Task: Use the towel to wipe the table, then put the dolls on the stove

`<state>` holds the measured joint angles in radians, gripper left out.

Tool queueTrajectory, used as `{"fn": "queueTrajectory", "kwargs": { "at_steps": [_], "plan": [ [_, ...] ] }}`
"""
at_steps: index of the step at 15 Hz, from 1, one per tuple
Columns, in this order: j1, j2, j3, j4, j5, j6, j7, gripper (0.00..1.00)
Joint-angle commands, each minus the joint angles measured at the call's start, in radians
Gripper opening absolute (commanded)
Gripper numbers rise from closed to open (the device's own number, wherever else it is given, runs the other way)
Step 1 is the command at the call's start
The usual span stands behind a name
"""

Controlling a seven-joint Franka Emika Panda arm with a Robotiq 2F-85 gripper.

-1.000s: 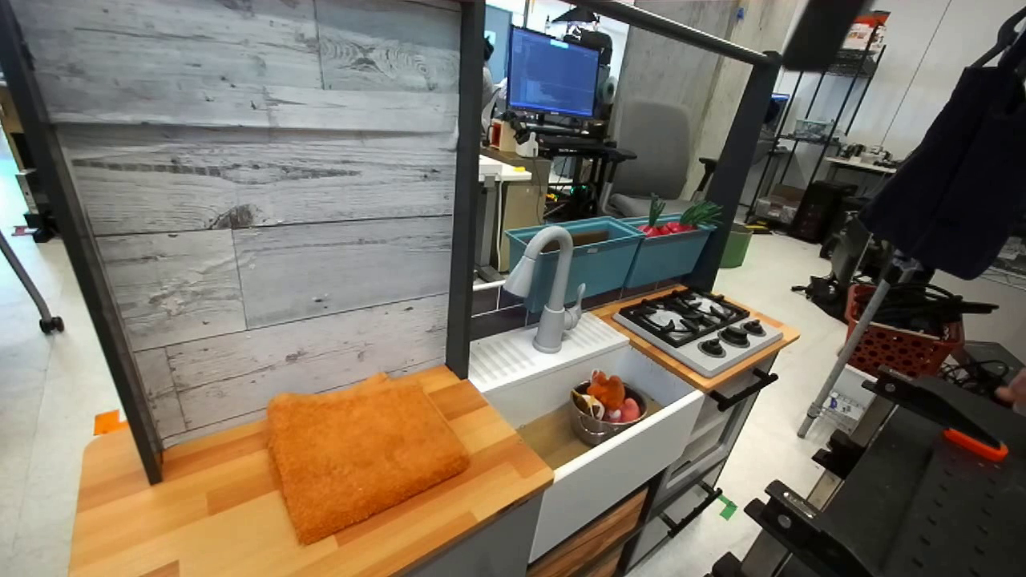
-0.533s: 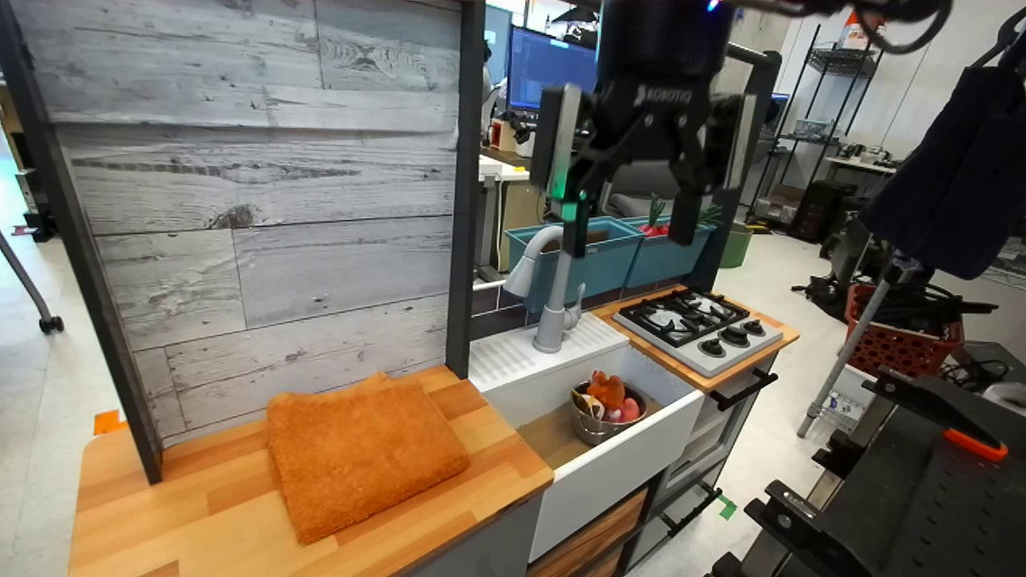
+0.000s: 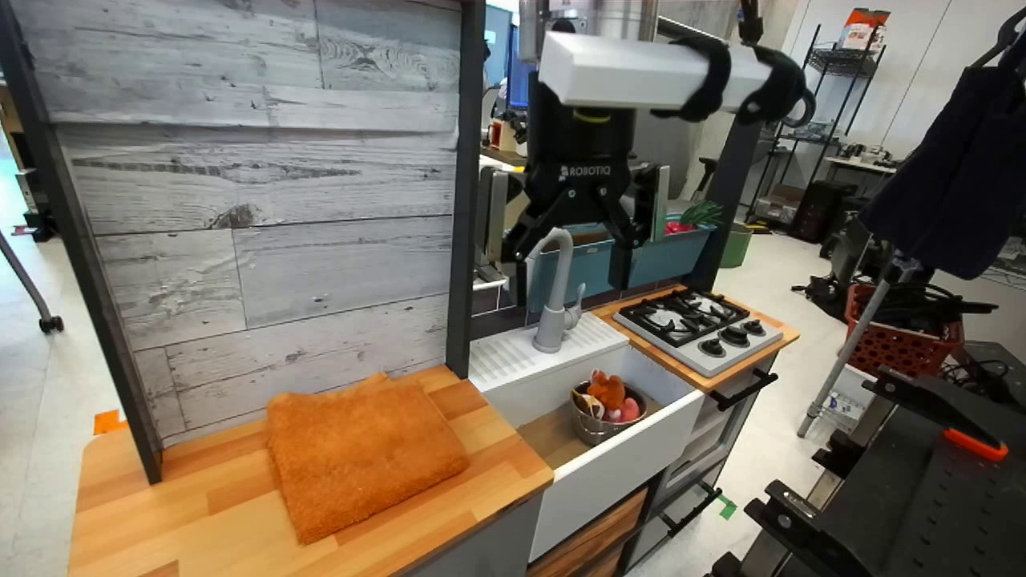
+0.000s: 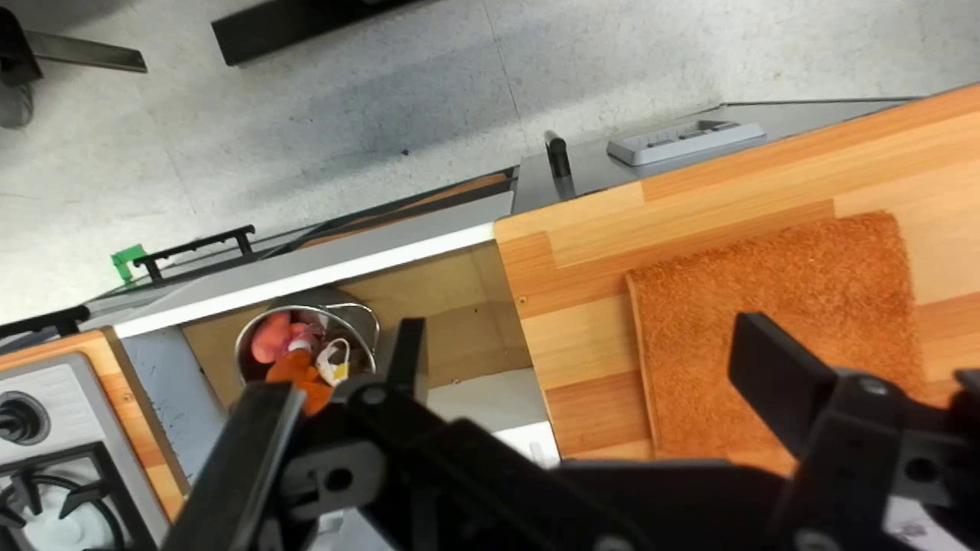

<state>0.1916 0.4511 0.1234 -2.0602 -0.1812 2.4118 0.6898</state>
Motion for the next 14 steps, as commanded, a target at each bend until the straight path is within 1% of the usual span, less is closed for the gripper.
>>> {"fn": "queueTrajectory", "kwargs": {
  "at_steps": [1, 2, 3, 6, 7, 8, 9, 10, 11, 12, 13, 14],
  "plan": [
    [0.024, -0.052, -0.009, -0.106, 0.043, 0.231, -0.077, 1.0],
    [0.033, -0.016, -0.008, -0.087, 0.065, 0.306, -0.07, 1.0],
    [0.058, 0.029, -0.025, -0.054, 0.065, 0.354, -0.049, 1.0],
    [0.177, 0.228, -0.127, 0.125, 0.045, 0.428, 0.074, 1.0],
    [0.218, 0.271, -0.168, 0.179, 0.058, 0.381, 0.125, 1.0],
    [0.264, 0.328, -0.219, 0.234, 0.051, 0.384, 0.185, 1.0],
    [0.302, 0.384, -0.262, 0.29, 0.059, 0.349, 0.249, 1.0],
    [0.318, 0.442, -0.283, 0.345, 0.071, 0.341, 0.292, 1.0],
    [0.32, 0.496, -0.283, 0.399, 0.088, 0.3, 0.315, 1.0],
    [0.297, 0.383, -0.256, 0.258, 0.072, 0.36, 0.252, 1.0],
    [0.305, 0.424, -0.263, 0.29, 0.074, 0.358, 0.261, 1.0],
    [0.307, 0.436, -0.262, 0.293, 0.076, 0.362, 0.26, 1.0]
  ]
}}
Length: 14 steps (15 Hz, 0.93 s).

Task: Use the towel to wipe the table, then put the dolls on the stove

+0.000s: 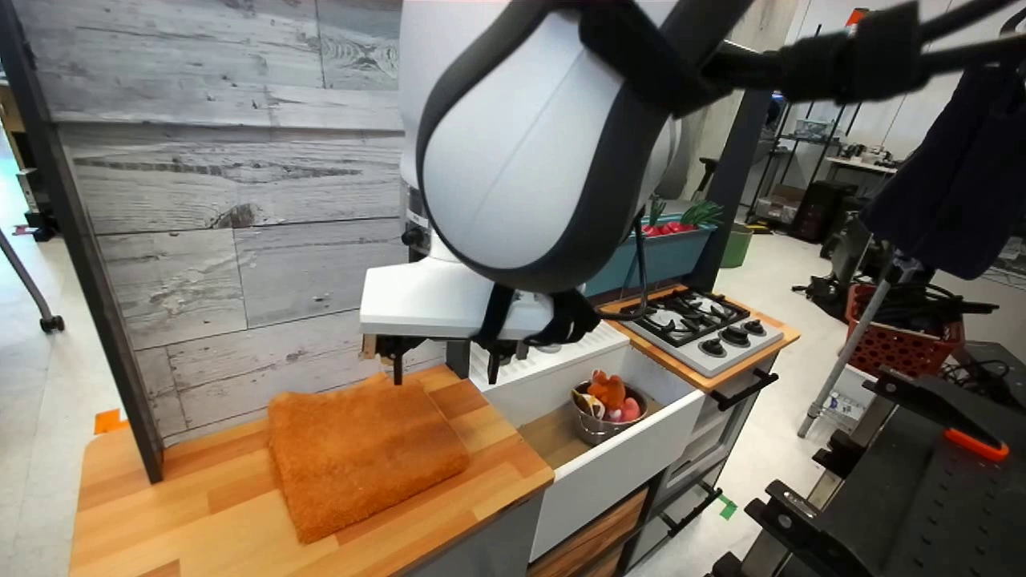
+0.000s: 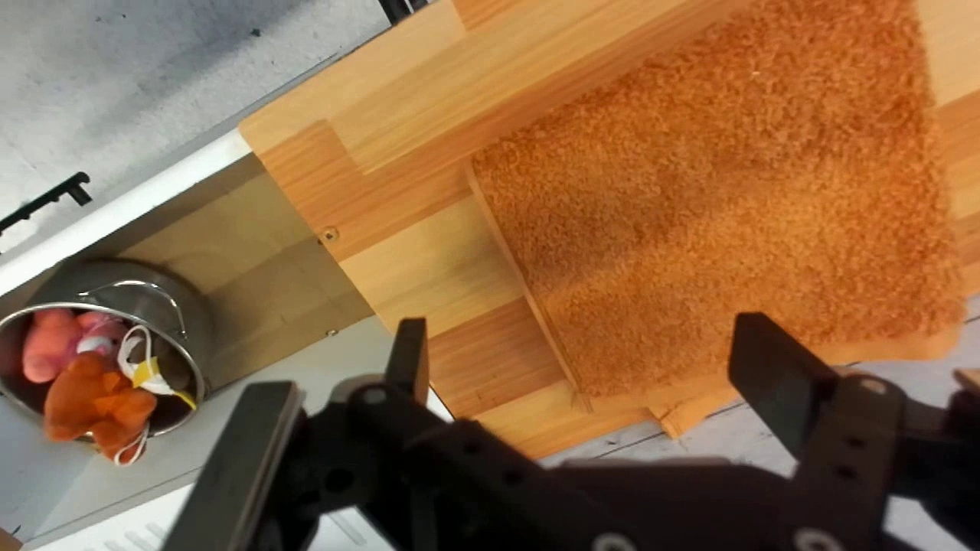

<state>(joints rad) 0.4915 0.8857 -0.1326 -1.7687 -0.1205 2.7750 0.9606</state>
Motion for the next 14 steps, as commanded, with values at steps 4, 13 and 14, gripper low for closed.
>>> {"fn": "queueTrajectory", "kwargs": {
  "at_steps": [4, 13, 14],
  "plan": [
    [-0.033, -0.036, 0.022, -0.019, -0.02, -0.023, -0.118, 1.0],
    [-0.225, 0.035, 0.211, 0.134, 0.166, -0.193, -0.504, 1.0],
    [-0.221, 0.045, 0.211, 0.154, 0.171, -0.218, -0.5, 1.0]
  ]
}}
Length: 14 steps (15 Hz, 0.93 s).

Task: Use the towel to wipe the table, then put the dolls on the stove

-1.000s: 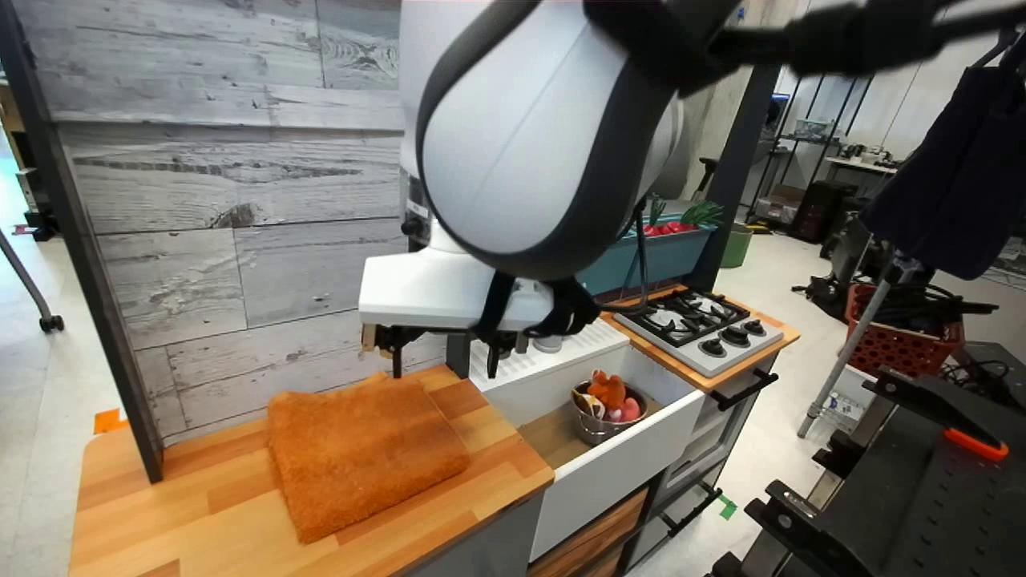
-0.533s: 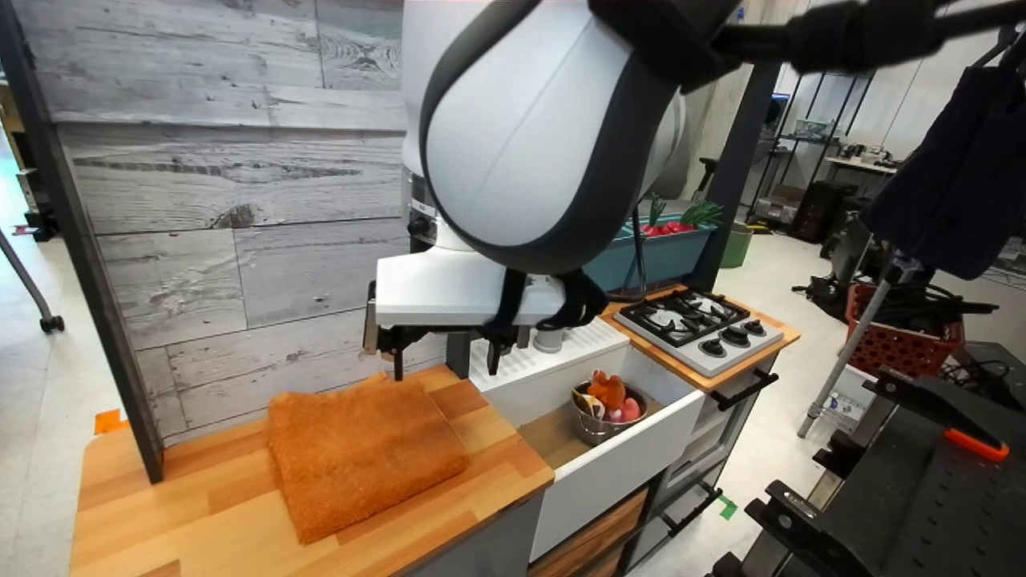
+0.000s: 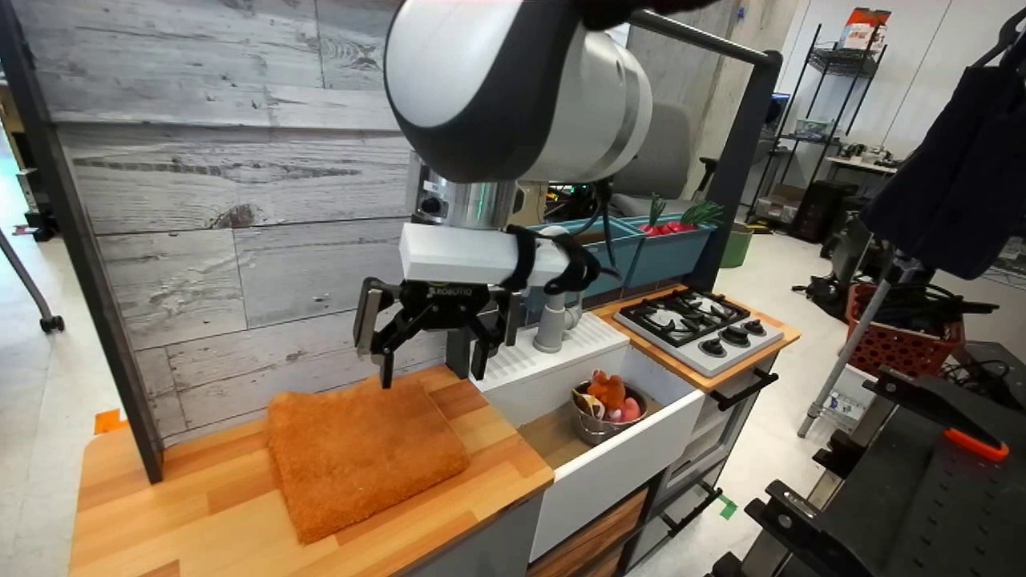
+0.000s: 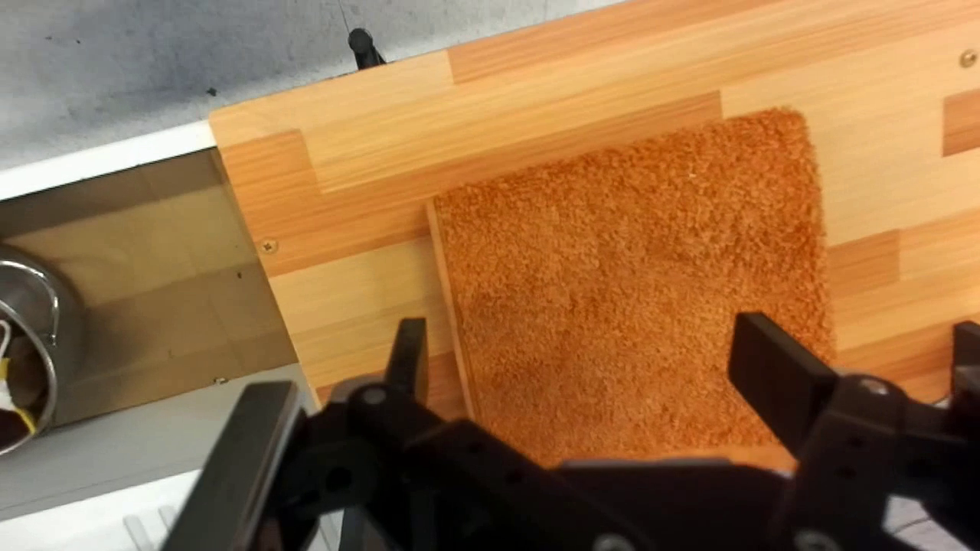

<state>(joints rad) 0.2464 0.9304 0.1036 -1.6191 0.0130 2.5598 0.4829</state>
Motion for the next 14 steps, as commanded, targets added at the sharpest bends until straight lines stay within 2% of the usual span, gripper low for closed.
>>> {"fn": "queueTrajectory", "kwargs": {
  "at_steps": [1, 2, 3, 4, 7, 11, 12, 14],
  "plan": [
    [0.03, 0.008, -0.025, 0.016, 0.039, -0.013, -0.017, 1.0],
    [0.049, 0.031, -0.041, 0.036, 0.02, 0.006, -0.021, 1.0],
    [0.038, 0.05, -0.022, 0.058, 0.022, -0.011, -0.065, 1.0],
    [0.029, 0.083, 0.0, 0.107, 0.032, -0.085, -0.099, 1.0],
    [0.103, 0.222, -0.064, 0.272, -0.003, -0.139, -0.042, 1.0],
    [0.129, 0.372, -0.055, 0.448, 0.014, -0.143, -0.057, 1.0],
    [0.125, 0.288, -0.06, 0.311, 0.017, -0.108, -0.054, 1.0],
    [0.135, 0.343, -0.06, 0.38, 0.016, -0.108, -0.053, 1.0]
  ]
}}
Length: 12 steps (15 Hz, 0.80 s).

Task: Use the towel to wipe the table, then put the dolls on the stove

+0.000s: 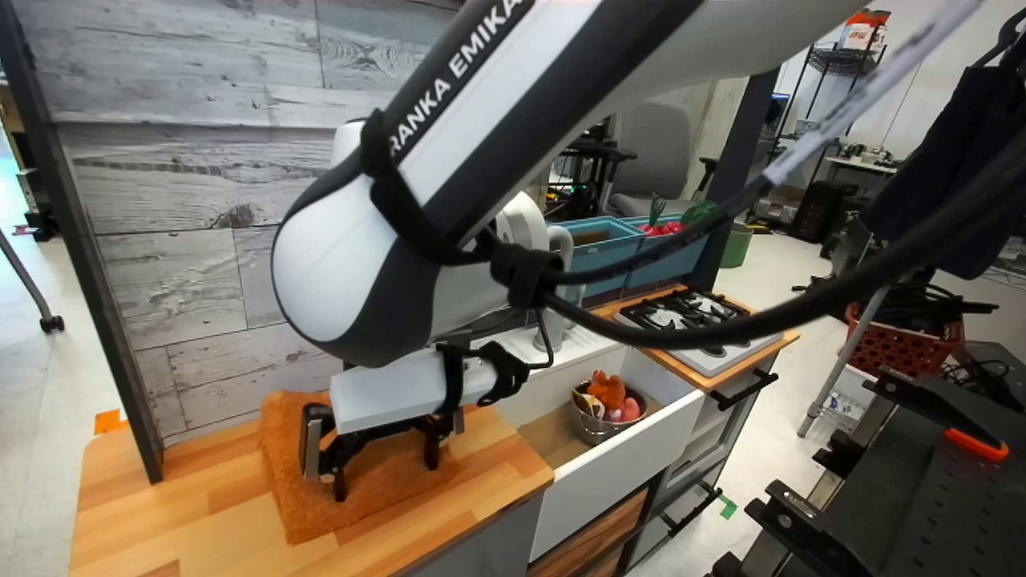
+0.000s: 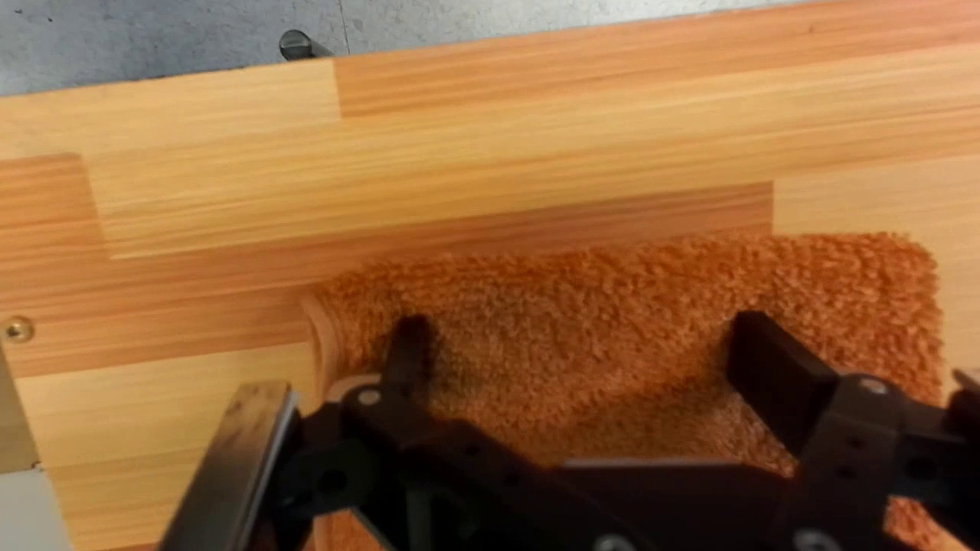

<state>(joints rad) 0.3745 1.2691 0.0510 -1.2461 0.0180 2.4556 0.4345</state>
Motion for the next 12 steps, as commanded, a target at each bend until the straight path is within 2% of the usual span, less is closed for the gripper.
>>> {"fn": "queueTrajectory", "kwargs": {
  "at_steps": [1, 2, 5, 8, 9, 12],
  "plan": [
    [0.007, 0.012, -0.007, 0.023, 0.011, -0.005, -0.005, 1.0],
    [0.003, 0.013, -0.011, 0.019, 0.016, 0.01, 0.005, 1.0],
    [-0.008, 0.083, 0.025, 0.101, 0.051, -0.103, 0.008, 1.0],
    [0.037, 0.155, 0.062, 0.168, 0.05, -0.156, -0.011, 1.0],
    [0.055, 0.176, 0.074, 0.185, 0.043, -0.157, -0.021, 1.0],
    [0.159, 0.212, 0.064, 0.235, -0.004, -0.025, -0.027, 1.0]
  ]
}}
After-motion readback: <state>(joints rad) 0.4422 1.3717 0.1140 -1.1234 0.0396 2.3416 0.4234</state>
